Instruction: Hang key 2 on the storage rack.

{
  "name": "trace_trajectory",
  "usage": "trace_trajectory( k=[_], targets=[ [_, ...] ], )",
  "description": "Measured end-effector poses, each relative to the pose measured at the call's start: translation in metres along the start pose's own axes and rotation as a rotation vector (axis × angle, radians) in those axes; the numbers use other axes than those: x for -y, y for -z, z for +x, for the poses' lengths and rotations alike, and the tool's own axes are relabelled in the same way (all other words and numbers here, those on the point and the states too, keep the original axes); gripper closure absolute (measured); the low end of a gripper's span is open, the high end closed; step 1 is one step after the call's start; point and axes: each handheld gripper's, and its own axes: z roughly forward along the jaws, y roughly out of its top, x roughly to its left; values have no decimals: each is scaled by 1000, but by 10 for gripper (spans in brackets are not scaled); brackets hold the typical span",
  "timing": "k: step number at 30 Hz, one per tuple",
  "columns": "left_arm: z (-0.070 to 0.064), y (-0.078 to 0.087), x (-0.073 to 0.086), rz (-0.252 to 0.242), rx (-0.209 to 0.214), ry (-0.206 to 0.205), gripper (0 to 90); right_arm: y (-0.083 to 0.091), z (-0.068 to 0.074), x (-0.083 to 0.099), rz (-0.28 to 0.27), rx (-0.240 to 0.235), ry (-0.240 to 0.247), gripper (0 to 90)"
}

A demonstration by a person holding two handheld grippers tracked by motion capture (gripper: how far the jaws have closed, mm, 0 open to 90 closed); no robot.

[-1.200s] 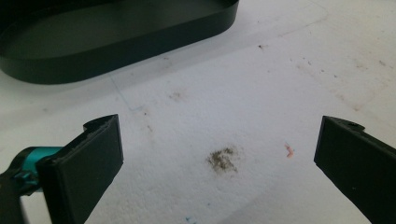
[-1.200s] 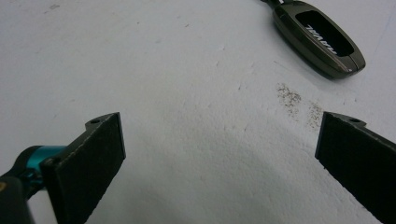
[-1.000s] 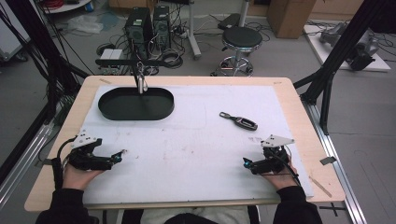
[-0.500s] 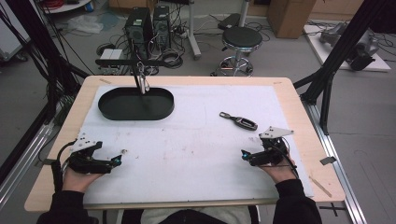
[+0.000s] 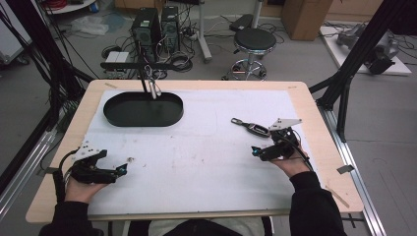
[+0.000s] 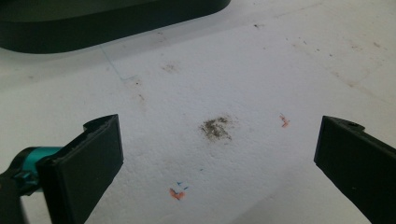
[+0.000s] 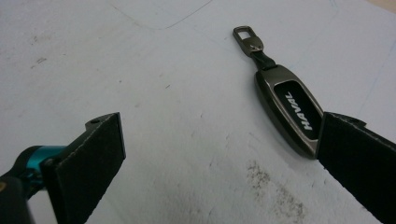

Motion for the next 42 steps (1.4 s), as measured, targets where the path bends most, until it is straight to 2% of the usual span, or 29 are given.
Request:
trace_trajectory(
  k=[3, 7, 11, 15, 19, 22, 24, 26, 31, 33, 37, 41, 42],
  targets=[
    [2, 1, 0, -3, -3, 6, 17, -5, -4, -9, 26, -5, 21, 8],
    [5, 2, 2, -11, -4, 19, 17, -12, -11, -18, 32, -27, 16, 8],
    [5, 2, 2, -9, -6, 20, 17, -24, -19, -21, 72, -25, 9, 8],
    [6, 1, 2, -11, -5, 22, 17, -35, -29, -25, 75, -27, 12, 8],
    [6, 0, 2, -5, -3, 18, 17, -50, -40, -29, 84, -29, 38, 8],
    [5, 0, 2, -4, -1, 16, 17, -58, -47, -34, 119, -23, 24, 8],
    [5, 0, 2, -4, 0, 17, 17, -61, -52, -37, 123, -25, 12, 8],
    [5, 1, 3, -6, 6, 18, 17, -64, -59, -40, 139, -48, -38, 8],
    [7, 4, 5, -17, 0, 30, 17, -75, -69, -42, 197, -38, -52, 8],
    [9, 4, 4, -28, -2, 43, 17, -79, -70, -44, 203, -41, -45, 25],
    [11, 3, 4, -29, -1, 44, 17, -89, -67, -50, 206, -68, -10, 44],
    [11, 3, 4, -27, 3, 39, 17, -100, -65, -56, 223, -105, -20, 44],
    [10, 3, 4, -28, 6, 37, 17, -102, -63, -58, 235, -100, -6, 44]
  ],
)
